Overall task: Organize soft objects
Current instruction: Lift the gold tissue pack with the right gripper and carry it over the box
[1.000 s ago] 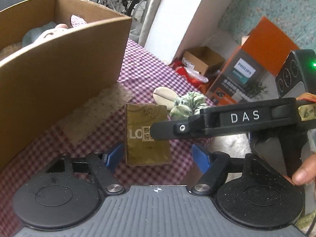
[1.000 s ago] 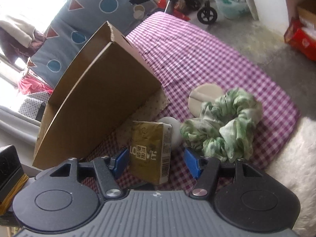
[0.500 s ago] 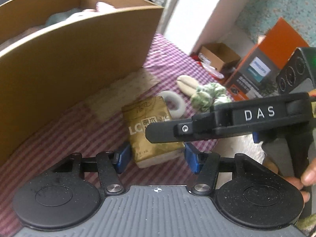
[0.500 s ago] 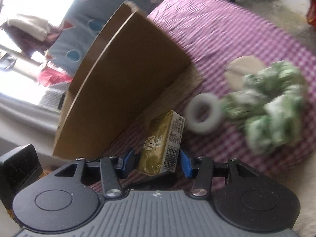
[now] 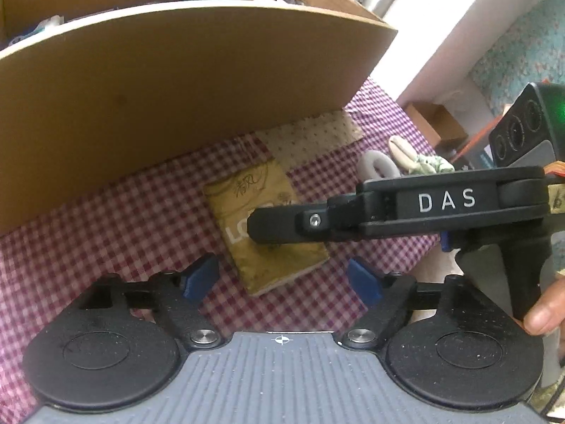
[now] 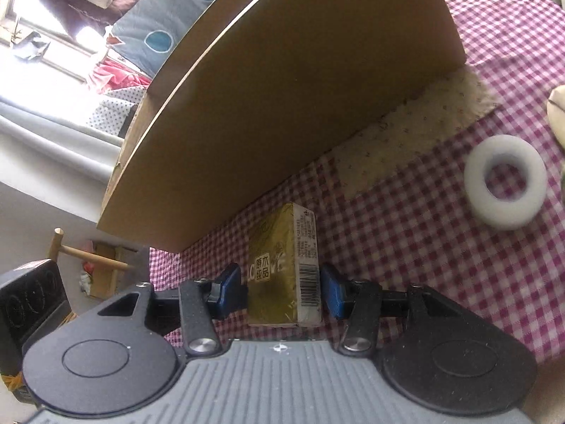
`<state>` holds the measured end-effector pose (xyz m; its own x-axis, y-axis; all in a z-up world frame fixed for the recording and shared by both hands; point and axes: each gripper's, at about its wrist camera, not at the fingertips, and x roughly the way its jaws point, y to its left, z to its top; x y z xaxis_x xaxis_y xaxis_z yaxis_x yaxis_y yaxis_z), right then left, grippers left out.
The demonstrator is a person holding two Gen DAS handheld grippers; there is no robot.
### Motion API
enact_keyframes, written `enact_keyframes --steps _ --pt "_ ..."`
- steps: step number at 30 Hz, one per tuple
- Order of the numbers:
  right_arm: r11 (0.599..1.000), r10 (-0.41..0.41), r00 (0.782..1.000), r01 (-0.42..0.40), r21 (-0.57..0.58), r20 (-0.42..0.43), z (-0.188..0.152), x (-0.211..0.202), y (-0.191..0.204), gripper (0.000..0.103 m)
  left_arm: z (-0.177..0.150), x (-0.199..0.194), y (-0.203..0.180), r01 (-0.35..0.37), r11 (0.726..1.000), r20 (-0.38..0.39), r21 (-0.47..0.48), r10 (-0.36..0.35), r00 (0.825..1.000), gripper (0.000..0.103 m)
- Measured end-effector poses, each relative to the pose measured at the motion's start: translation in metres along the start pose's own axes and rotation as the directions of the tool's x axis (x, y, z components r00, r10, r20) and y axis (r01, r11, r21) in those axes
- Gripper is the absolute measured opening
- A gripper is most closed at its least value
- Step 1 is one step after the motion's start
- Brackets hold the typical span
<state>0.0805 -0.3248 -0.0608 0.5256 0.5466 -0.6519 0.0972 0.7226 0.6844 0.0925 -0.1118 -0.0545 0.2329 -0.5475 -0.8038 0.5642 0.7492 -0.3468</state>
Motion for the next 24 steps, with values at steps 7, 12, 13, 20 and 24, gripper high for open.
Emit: enact_keyframes --steps 7,12,13,20,24 --pt "0.997 -0.039 0.999 0.039 -0.059 -0.004 -0.003 0.003 0.013 0.052 0.004 0.008 -0.004 -0.009 0.999 0.026 0.036 0.008 1.000 0.088" --pt "0.990 -0.071 0.997 0.071 -0.124 -0.002 -0.008 0.005 0.024 0.044 0.003 0.016 -0.011 -0.034 0.998 0.053 0.049 0.032 0.998 0.087" --pt "0.990 -0.069 0.998 0.068 -0.124 -0.003 -0.009 0.004 0.025 0.043 0.002 0.015 -0.011 -0.036 0.998 0.054 0.047 0.034 0.998 0.087" --pt "0.987 -0.032 0.999 0.038 -0.155 0.041 -0.019 -0.018 0.040 0.041 -0.005 -0.010 -0.018 -0.043 0.997 0.117 0.069 0.035 0.993 0.087" --pt "0.978 0.001 0.995 0.019 -0.206 0.099 -0.020 -0.046 0.062 0.040 -0.003 -0.036 -0.031 -0.065 0.991 0.184 0.117 0.043 0.982 0.086"
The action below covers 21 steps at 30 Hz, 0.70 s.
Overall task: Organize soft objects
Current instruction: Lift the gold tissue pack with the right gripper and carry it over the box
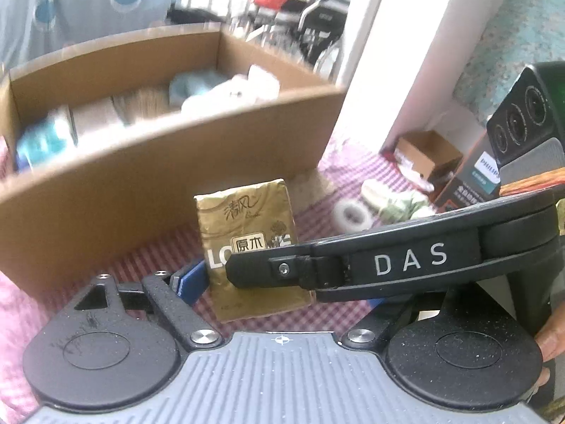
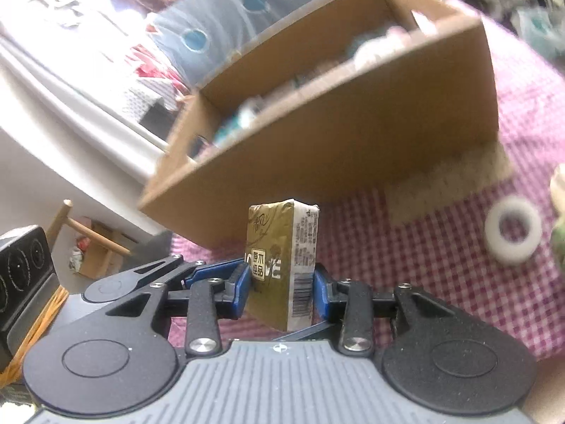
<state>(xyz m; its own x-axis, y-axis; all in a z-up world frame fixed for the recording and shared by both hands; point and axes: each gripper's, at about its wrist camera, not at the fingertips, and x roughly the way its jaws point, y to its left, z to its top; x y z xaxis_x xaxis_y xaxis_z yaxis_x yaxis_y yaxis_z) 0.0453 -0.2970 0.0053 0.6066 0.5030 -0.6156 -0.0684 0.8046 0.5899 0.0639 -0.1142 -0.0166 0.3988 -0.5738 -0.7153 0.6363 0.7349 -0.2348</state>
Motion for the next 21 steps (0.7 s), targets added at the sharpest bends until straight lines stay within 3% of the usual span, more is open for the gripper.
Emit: enact_keyframes --steps 5,10,17,21 --pt "0.995 0.042 0.995 -0.033 -0.091 0.094 0.019 -0.031 0.034 0.040 0.020 -0.043 -0.014 -0.037 0.997 0.100 0.068 0.030 0.995 0.086" --pt "0.979 0.094 0.985 -0.065 -0.193 0.147 0.052 -0.042 0.069 0.040 0.047 -0.079 -0.018 -0.099 0.989 0.222 0.113 0.072 0.972 0.086" --pt "0.953 0.164 0.980 -0.130 -0.272 0.109 0.109 -0.021 0.104 0.040 0.087 -0.096 -0.002 -0.195 0.974 0.299 0.113 0.154 0.942 0.086" --pt "0.953 0.168 0.985 -0.156 -0.261 0.026 0.145 0.016 0.112 0.040 0.114 -0.092 0.029 -0.226 0.971 0.268 0.084 0.196 0.943 0.086"
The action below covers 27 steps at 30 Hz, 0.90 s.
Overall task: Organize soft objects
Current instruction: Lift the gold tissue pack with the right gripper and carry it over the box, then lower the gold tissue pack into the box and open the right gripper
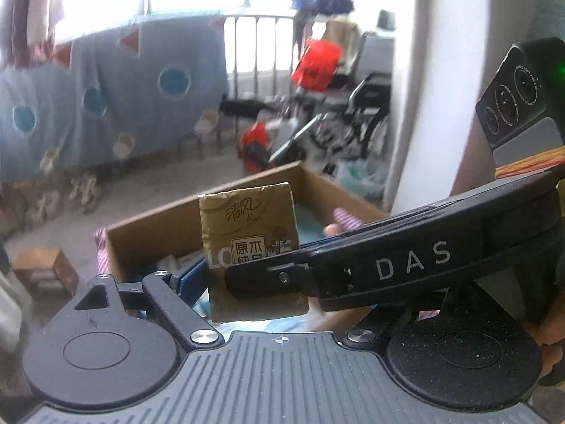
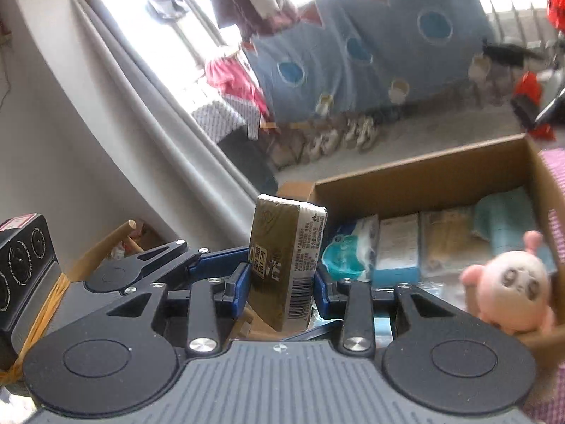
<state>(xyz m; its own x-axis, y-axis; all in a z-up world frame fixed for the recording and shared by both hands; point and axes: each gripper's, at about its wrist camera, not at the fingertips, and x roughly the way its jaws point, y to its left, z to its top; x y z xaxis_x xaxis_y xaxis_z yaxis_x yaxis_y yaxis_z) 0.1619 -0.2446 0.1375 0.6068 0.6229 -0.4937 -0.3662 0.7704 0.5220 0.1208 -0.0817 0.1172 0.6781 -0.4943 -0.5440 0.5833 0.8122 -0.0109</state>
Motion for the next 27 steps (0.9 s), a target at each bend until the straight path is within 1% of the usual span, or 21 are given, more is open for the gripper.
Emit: enact_keyframes --steps 2,4,5,8,9,11,12,14,15,17,18,19,20,21,22,23,25,27 --pt "1.000 0.012 0.998 -0.010 0.029 -0.062 0.011 0.024 -0.011 0.040 0.008 0.020 0.019 -0.002 1.000 -0.056 -0.025 0.000 0.998 0.086" --pt "0.998 0.024 0.989 -0.014 0.067 -0.146 0.021 0.055 -0.026 0.040 0.011 0.042 0.038 0.001 0.998 -0.126 -0.061 -0.009 0.992 0.086" --pt "0.996 0.032 0.982 -0.016 0.088 -0.186 0.024 0.069 -0.033 0.040 0.012 0.052 0.046 0.001 0.997 -0.161 -0.078 -0.014 0.987 0.086" --pt "0.988 0.054 0.953 -0.009 0.151 -0.298 0.025 0.106 -0.054 0.040 0.005 0.083 0.069 -0.007 0.992 -0.266 -0.123 -0.026 0.964 0.086" --pt "0.986 0.064 0.935 -0.005 0.169 -0.348 0.024 0.121 -0.062 0.040 -0.002 0.087 0.075 -0.011 0.991 -0.293 -0.134 -0.029 0.956 0.086" --pt "0.981 0.074 0.908 0.009 0.196 -0.412 0.017 0.138 -0.074 0.040 -0.011 0.104 0.082 -0.022 0.989 -0.360 -0.147 -0.033 0.932 0.086" --pt "0.978 0.084 0.888 0.014 0.210 -0.452 0.015 0.148 -0.079 0.040 -0.018 0.110 0.084 -0.023 0.988 -0.392 -0.150 -0.038 0.919 0.086" --pt "0.970 0.104 0.856 0.025 0.242 -0.507 0.008 0.162 -0.089 0.040 -0.026 0.121 0.087 -0.023 0.988 -0.443 -0.152 -0.047 0.896 0.086" --pt "0.967 0.114 0.836 0.030 0.251 -0.536 0.005 0.168 -0.092 0.040 -0.030 0.122 0.087 -0.021 0.989 -0.463 -0.149 -0.051 0.885 0.086" --pt "0.966 0.117 0.808 0.043 0.255 -0.578 -0.002 0.176 -0.095 0.041 -0.035 0.132 0.089 -0.008 0.990 -0.501 -0.141 -0.065 0.863 0.086" --pt "0.964 0.117 0.787 0.055 0.258 -0.606 -0.004 0.181 -0.097 0.042 -0.037 0.135 0.090 -0.002 0.990 -0.523 -0.140 -0.072 0.849 0.086" --pt "0.962 0.115 0.765 0.073 0.262 -0.633 -0.007 0.185 -0.098 0.045 -0.039 0.138 0.090 0.003 0.990 -0.541 -0.140 -0.079 0.837 0.088" --pt "0.962 0.106 0.750 0.089 0.259 -0.653 -0.009 0.188 -0.099 0.051 -0.041 0.140 0.090 0.012 0.991 -0.556 -0.133 -0.084 0.827 0.088" --pt "0.964 0.093 0.742 0.100 0.247 -0.664 -0.009 0.190 -0.099 0.054 -0.040 0.140 0.090 0.021 0.992 -0.564 -0.123 -0.087 0.821 0.088" --pt "0.967 0.076 0.733 0.110 0.228 -0.676 -0.010 0.192 -0.098 0.059 -0.040 0.141 0.089 0.026 0.993 -0.574 -0.114 -0.087 0.814 0.090" --pt "0.968 0.067 0.730 0.117 0.220 -0.681 -0.010 0.192 -0.097 0.064 -0.040 0.142 0.090 0.023 0.994 -0.578 -0.111 -0.083 0.812 0.090" --pt "0.968 0.049 0.730 0.133 0.213 -0.682 -0.009 0.192 -0.099 0.067 -0.039 0.140 0.090 0.025 0.993 -0.584 -0.117 -0.090 0.807 0.092" --pt "0.966 0.044 0.738 0.142 0.218 -0.674 -0.010 0.187 -0.101 0.069 -0.038 0.138 0.090 0.025 0.992 -0.582 -0.124 -0.093 0.808 0.094"
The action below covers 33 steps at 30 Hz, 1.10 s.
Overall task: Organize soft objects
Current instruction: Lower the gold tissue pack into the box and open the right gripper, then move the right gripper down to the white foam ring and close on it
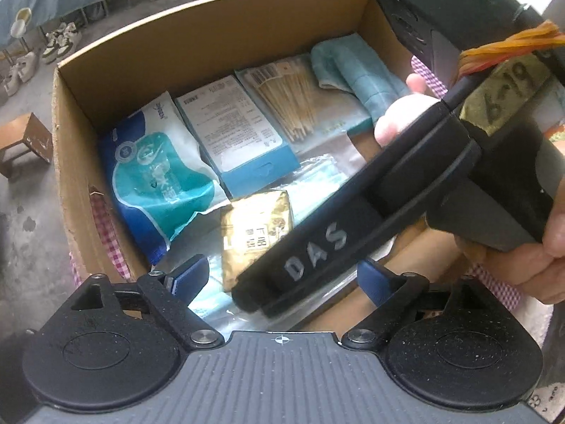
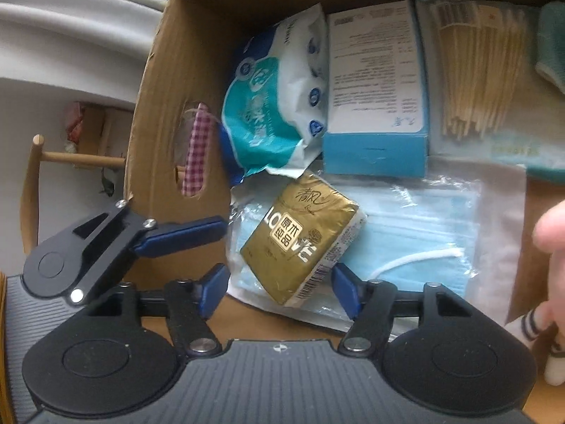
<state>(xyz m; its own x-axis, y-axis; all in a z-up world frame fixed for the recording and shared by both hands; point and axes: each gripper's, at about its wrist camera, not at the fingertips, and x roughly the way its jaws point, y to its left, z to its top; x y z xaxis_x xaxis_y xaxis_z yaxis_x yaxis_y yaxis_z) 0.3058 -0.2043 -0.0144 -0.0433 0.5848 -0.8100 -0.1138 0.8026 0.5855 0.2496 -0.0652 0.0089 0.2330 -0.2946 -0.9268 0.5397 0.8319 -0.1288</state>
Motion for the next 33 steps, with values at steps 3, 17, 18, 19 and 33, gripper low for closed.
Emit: enact_keyframes --steps 3,17,18,19,33 --pt "1.000 0.002 0.999 -0.002 0.009 0.043 -0.005 -0.013 -0.005 0.069 0.000 -0.005 -0.002 -0.014 1.000 0.019 -0.004 0.014 1.000 0.096" --pt "0.976 0.218 0.818 -0.177 -0.129 0.533 -0.146 -0.170 -0.024 0.071 -0.031 -0.087 -0.039 -0.021 0.999 0.337 0.032 0.009 0.941 0.101" --pt "0.979 0.205 0.786 -0.151 -0.140 0.583 -0.171 -0.182 -0.029 0.072 -0.037 -0.092 -0.048 -0.013 0.999 0.369 0.053 -0.008 0.929 0.101" --pt "0.982 0.188 0.764 -0.129 -0.140 0.617 -0.184 -0.191 -0.032 0.072 -0.043 -0.095 -0.058 -0.002 0.997 0.395 0.077 -0.029 0.918 0.101" --pt "0.970 -0.219 0.666 0.070 0.233 0.713 -0.294 -0.148 -0.134 0.050 -0.075 0.018 -0.207 0.180 0.902 0.266 0.393 -0.299 0.917 0.091"
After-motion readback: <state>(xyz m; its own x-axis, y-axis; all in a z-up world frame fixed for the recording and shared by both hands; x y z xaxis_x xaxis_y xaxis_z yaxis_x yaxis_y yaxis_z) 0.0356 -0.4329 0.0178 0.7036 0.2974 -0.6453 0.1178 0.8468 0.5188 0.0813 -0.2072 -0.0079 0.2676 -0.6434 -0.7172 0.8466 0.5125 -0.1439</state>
